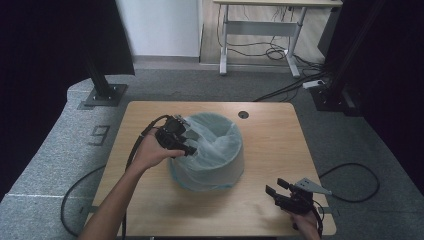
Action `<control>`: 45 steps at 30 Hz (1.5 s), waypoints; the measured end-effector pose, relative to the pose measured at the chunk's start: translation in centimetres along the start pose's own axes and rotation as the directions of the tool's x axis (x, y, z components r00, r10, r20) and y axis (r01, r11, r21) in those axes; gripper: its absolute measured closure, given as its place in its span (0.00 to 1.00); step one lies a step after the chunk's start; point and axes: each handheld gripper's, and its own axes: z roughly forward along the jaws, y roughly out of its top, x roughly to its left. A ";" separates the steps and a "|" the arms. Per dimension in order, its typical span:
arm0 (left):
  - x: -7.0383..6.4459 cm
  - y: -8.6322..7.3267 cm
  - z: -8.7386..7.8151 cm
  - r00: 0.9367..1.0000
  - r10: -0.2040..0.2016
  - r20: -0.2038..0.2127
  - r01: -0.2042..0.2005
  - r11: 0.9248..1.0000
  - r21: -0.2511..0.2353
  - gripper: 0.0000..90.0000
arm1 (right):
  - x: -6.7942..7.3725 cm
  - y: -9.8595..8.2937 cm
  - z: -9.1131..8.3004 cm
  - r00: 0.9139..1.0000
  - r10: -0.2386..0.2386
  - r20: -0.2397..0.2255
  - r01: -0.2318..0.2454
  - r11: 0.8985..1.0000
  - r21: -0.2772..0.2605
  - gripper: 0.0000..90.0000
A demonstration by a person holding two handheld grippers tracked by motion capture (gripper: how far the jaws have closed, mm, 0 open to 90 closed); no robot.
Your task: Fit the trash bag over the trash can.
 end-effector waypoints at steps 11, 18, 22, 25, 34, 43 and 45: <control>-0.4 -1.0 -2.2 0.999 0.022 0.045 -0.015 0.988 -0.155 0.42 | -0.1 0.1 0.0 1.000 0.001 0.001 -0.001 1.000 -0.001 0.38; -0.7 -3.2 -4.7 0.999 0.017 0.036 -0.006 0.952 -0.306 0.42 | -0.1 0.3 0.4 1.000 -0.004 -0.003 0.004 1.000 0.000 0.38; -0.3 -5.0 -5.5 1.000 -0.007 0.024 0.015 0.927 -0.374 0.42 | -0.2 0.4 0.8 1.000 -0.013 0.001 0.013 1.000 0.010 0.38; 0.0 -6.3 -6.1 0.999 -0.023 0.027 0.033 0.909 -0.416 0.42 | -0.2 0.5 1.2 1.000 -0.022 0.002 0.022 1.000 0.021 0.37; 0.3 -10.4 -6.4 0.999 -0.050 0.023 0.054 0.888 -0.456 0.43 | -0.2 0.4 2.1 0.999 -0.036 0.004 0.036 0.999 0.041 0.38; 0.5 -14.5 -5.6 0.997 -0.078 0.025 0.081 0.888 -0.452 0.43 | 0.0 0.2 2.4 0.999 -0.045 0.006 0.045 0.998 0.054 0.37; 0.4 -15.4 -5.4 0.996 -0.084 0.019 0.084 0.892 -0.444 0.43 | -0.1 0.2 2.4 0.999 -0.045 0.005 0.045 0.997 0.055 0.37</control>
